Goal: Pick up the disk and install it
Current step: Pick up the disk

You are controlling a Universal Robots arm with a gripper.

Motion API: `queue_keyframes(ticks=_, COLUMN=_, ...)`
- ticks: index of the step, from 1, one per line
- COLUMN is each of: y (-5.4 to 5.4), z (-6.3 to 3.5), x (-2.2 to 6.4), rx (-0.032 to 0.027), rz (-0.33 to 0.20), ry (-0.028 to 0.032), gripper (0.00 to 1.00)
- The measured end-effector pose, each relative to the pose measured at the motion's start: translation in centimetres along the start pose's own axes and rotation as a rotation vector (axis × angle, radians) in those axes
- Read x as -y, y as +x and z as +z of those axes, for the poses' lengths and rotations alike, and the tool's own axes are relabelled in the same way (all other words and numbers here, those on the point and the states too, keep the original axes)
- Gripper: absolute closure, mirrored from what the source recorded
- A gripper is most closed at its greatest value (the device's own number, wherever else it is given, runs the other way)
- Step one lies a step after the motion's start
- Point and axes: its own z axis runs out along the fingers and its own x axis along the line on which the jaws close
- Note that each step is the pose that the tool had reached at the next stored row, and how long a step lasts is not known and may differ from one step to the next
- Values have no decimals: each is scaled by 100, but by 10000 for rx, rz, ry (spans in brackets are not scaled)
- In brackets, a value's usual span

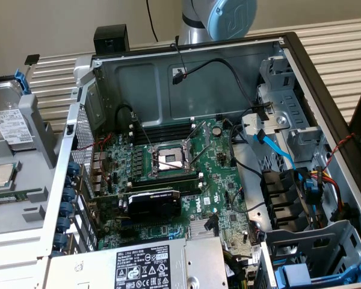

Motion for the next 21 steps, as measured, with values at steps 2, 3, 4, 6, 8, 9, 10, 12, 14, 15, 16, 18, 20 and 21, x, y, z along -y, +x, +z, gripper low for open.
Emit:
queue_keyframes(ticks=2, y=5, z=0, x=0, rx=0, rz=-1, ry=0, gripper=59)
queue_keyframes(ticks=3, y=7, z=0, x=0, rx=0, rz=-1, ry=0, gripper=59)
queue_keyframes(ticks=4, y=8, z=1, x=0, rx=0, rz=-1, ry=1, gripper=59)
queue_keyframes(ticks=6, y=13, z=1, x=0, rx=0, rz=-1, ry=0, gripper=59)
queue_keyframes(ticks=8, y=19, z=1, x=0, rx=-1, rz=-1, ry=-1, gripper=61)
queue_keyframes(ticks=9, y=20, z=1, x=0, rx=0, rz=0, ry=-1, gripper=61)
queue_keyframes(ticks=10, y=20, z=1, x=0, rx=0, rz=0, ry=-1, gripper=63)
queue_keyframes(ticks=12, y=20, z=2, x=0, rx=0, rz=0, ry=0, gripper=63)
queue_keyframes(ticks=14, y=20, z=2, x=0, rx=0, rz=-1, ry=0, gripper=63)
queue_keyframes(ticks=15, y=21, z=2, x=0, rx=0, rz=-1, ry=0, gripper=63)
queue_keyframes(ticks=16, y=21, z=2, x=0, rx=0, rz=-1, ry=0, gripper=63)
queue_keyframes(ticks=18, y=21, z=2, x=0, rx=-3, rz=-1, ry=0, gripper=63)
queue_keyframes(ticks=20, y=21, z=2, x=0, rx=-17, rz=-2, ry=0, gripper=63)
queue_keyframes(ticks=21, y=21, z=2, x=-1, rx=-24, rz=-1, ry=0, gripper=63)
